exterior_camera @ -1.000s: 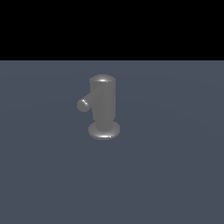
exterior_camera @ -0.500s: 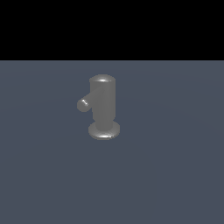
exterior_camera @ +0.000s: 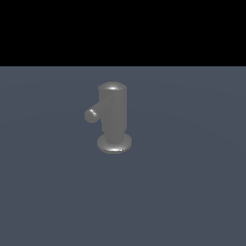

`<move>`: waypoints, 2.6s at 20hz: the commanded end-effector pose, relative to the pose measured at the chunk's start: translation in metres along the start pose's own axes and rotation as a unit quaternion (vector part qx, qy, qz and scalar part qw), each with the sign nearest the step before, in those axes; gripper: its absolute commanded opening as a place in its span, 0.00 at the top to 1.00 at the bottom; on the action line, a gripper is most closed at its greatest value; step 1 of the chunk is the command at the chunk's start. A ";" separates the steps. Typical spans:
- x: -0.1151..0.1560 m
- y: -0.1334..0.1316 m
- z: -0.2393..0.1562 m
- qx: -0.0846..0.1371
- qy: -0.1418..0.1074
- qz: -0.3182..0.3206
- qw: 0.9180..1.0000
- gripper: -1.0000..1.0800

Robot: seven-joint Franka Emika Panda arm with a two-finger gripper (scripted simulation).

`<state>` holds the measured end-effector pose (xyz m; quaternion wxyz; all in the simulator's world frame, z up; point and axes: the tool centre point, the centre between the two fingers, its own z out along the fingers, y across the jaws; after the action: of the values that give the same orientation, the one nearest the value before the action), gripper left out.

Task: Turn on the faucet by rotating a designated handle.

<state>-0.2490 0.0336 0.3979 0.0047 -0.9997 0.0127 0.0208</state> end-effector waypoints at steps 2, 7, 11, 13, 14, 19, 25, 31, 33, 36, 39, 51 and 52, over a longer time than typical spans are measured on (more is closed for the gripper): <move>0.006 -0.010 0.027 -0.001 0.003 0.005 1.000 1.00; 0.015 -0.024 0.065 -0.001 0.008 0.011 1.000 1.00; 0.023 -0.034 0.093 -0.002 0.011 0.015 1.000 1.00; 0.027 -0.039 0.107 -0.002 0.013 0.017 1.000 1.00; 0.029 -0.042 0.114 -0.002 0.013 0.018 1.000 1.00; 0.038 -0.052 0.141 -0.002 0.017 0.022 1.000 1.00; 0.046 -0.061 0.163 -0.003 0.019 0.025 0.999 1.00; 0.050 -0.064 0.173 -0.003 0.020 0.027 0.999 1.00; 0.050 -0.065 0.173 -0.003 0.020 0.027 0.999 1.00; 0.050 -0.065 0.173 -0.003 0.020 0.027 0.999 1.00; 0.051 -0.055 0.173 -0.003 0.020 0.027 0.999 1.00; 0.059 0.004 0.174 -0.003 0.020 0.027 0.999 1.00; 0.060 0.009 0.174 -0.003 0.020 0.027 0.999 1.00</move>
<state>-0.1957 0.0426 0.2324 0.0002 -0.9996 0.0277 -0.0102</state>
